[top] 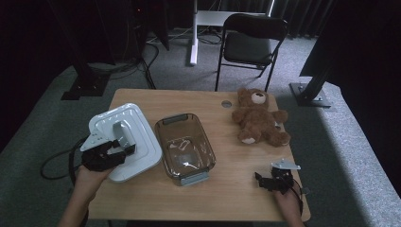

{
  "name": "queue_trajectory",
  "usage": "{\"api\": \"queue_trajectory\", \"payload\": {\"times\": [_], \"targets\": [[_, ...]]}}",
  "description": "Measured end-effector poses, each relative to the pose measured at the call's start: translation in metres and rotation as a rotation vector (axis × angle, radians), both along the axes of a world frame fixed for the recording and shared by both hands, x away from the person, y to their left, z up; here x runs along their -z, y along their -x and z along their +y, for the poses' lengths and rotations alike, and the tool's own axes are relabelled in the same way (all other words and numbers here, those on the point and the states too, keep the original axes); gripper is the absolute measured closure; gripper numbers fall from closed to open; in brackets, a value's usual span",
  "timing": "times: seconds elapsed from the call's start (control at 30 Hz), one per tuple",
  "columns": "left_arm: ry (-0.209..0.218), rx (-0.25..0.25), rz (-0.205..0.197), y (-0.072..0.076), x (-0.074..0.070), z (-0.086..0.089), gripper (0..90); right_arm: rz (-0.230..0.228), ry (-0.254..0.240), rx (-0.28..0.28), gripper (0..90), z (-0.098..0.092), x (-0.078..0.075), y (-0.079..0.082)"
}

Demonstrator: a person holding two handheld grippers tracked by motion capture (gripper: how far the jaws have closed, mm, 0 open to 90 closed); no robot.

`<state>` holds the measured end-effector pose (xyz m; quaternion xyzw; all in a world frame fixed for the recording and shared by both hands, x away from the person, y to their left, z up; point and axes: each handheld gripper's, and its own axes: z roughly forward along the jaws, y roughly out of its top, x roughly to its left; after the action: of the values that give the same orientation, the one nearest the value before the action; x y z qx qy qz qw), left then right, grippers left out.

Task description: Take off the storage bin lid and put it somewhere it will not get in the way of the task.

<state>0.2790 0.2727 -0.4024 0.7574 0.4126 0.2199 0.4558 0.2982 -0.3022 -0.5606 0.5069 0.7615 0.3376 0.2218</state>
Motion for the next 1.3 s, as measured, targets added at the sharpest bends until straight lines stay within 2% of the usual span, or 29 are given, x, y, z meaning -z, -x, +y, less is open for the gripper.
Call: {"api": "queue_trajectory", "payload": {"times": [0.23,0.33,0.47,0.63,0.67,0.7,0.93,1.0,1.07,1.17,1.3], "targets": [[-0.001,0.003,0.030,-0.002,0.014,0.008,50.0,0.000,0.000,0.000,13.4,0.000,0.000,0.000],[-0.001,0.005,0.061,-0.004,0.026,0.012,50.0,0.001,0.000,0.002,13.4,0.000,0.000,0.000],[0.017,0.015,0.082,-0.008,0.039,0.015,50.0,0.001,0.000,0.004,13.3,0.000,0.000,0.000],[0.025,0.062,0.113,-0.013,0.061,0.011,50.0,0.001,0.000,0.004,13.4,0.000,0.000,0.000],[0.025,0.062,0.113,-0.013,0.061,0.011,50.0,0.001,0.000,0.004,13.4,0.000,0.000,0.000],[0.025,0.072,0.127,-0.016,0.071,0.009,49.9,0.001,0.000,0.004,13.4,0.000,0.000,0.000],[0.028,0.143,0.167,-0.029,0.099,0.003,49.9,0.001,0.000,0.005,13.4,0.000,0.000,0.000],[0.024,0.150,0.176,-0.031,0.103,0.002,49.8,0.001,-0.001,0.005,13.4,0.000,0.000,0.000],[-0.018,0.147,0.201,-0.037,0.112,-0.003,49.8,0.001,-0.001,0.005,13.4,0.000,0.000,0.000],[-0.059,0.132,0.234,-0.042,0.122,-0.008,49.5,0.001,0.000,0.004,13.4,0.000,0.000,0.000],[-0.067,0.132,0.261,-0.046,0.133,-0.009,49.5,0.001,0.000,0.004,13.4,0.000,0.000,0.000]]}}
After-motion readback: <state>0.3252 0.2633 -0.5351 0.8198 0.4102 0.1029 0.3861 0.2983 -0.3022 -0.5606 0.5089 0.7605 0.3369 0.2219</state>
